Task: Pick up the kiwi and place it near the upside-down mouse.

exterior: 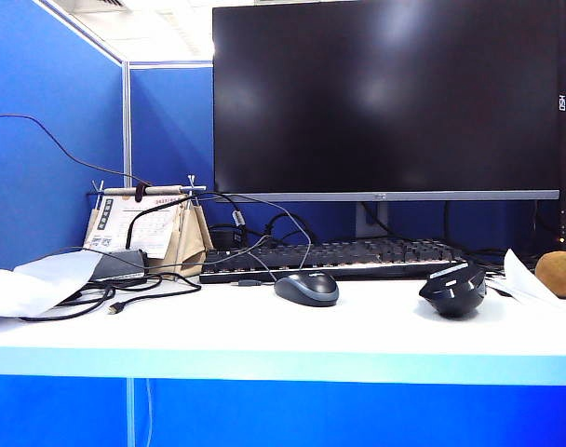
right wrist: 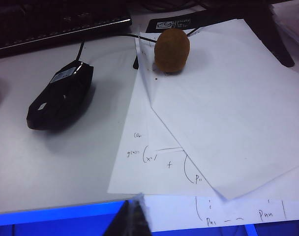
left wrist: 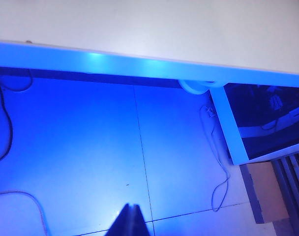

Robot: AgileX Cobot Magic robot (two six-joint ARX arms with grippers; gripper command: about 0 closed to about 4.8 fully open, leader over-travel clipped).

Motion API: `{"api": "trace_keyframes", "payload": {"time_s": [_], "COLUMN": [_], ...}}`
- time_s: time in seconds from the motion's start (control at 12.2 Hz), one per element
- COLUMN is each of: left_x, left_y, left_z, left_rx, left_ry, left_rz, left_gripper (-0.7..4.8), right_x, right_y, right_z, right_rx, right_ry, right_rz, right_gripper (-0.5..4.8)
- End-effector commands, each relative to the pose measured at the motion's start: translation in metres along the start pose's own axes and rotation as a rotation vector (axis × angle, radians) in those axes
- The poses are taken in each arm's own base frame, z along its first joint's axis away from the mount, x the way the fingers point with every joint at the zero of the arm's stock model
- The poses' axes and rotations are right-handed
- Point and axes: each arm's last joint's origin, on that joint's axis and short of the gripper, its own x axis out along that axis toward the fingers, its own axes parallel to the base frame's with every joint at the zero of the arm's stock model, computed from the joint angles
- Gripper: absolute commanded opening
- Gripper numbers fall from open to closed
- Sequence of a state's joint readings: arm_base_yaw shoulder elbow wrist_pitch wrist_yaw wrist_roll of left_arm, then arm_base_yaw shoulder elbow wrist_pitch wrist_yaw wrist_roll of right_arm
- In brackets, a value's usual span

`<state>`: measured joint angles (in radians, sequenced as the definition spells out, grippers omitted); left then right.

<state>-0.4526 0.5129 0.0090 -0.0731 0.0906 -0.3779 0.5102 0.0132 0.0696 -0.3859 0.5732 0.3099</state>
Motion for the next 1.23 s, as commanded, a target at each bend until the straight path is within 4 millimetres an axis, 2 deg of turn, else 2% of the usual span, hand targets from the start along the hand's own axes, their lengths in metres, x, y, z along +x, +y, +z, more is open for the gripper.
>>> {"api": "trace_keyframes", "payload": {"time_s": [0.08, 0.25, 0.49, 0.58, 0.74, 0.9, 0.99, 1.07, 1.23], "left_x": [0.000, 0.000, -0.009, -0.014, -0.050, -0.068, -0.069, -0.068, -0.058], "left_y": [-0.001, -0.002, -0.019, -0.026, -0.055, -0.068, -0.074, -0.076, -0.086], "left_z": [0.001, 0.002, 0.025, 0.038, 0.101, 0.131, 0.144, 0.150, 0.171], "left_rx": [0.005, 0.006, 0.028, 0.049, 0.187, 0.228, 0.217, 0.213, 0.281], "left_ry": [0.000, -0.008, -0.020, -0.045, -0.262, -0.324, -0.272, -0.234, -0.037], "left_rz": [-0.017, -0.033, -0.282, -0.360, -0.446, -0.432, -0.417, -0.409, -0.427], "left_gripper": [-0.05, -0.05, -0.05, -0.05, -0.05, -0.05, -0.05, -0.05, -0.05], "right_x": [0.001, 0.000, 0.000, 0.000, 0.000, 0.000, 0.000, 0.000, 0.000], "right_y": [0.000, 0.002, 0.003, 0.004, 0.004, 0.004, 0.004, 0.004, 0.005], "right_z": [-0.002, 0.000, 0.000, 0.000, -0.001, -0.001, -0.001, -0.001, 0.000], "right_rx": [0.002, 0.018, 0.019, 0.020, 0.047, 0.047, 0.047, 0.048, 0.051], "right_ry": [0.004, -0.002, 0.009, 0.015, 0.025, 0.024, 0.024, 0.024, 0.020], "right_rz": [-0.001, 0.048, 0.088, 0.106, 0.125, 0.124, 0.124, 0.125, 0.131], "right_gripper": [-0.05, -0.05, -0.06, -0.06, -0.06, -0.05, -0.05, -0.06, -0.06]}}
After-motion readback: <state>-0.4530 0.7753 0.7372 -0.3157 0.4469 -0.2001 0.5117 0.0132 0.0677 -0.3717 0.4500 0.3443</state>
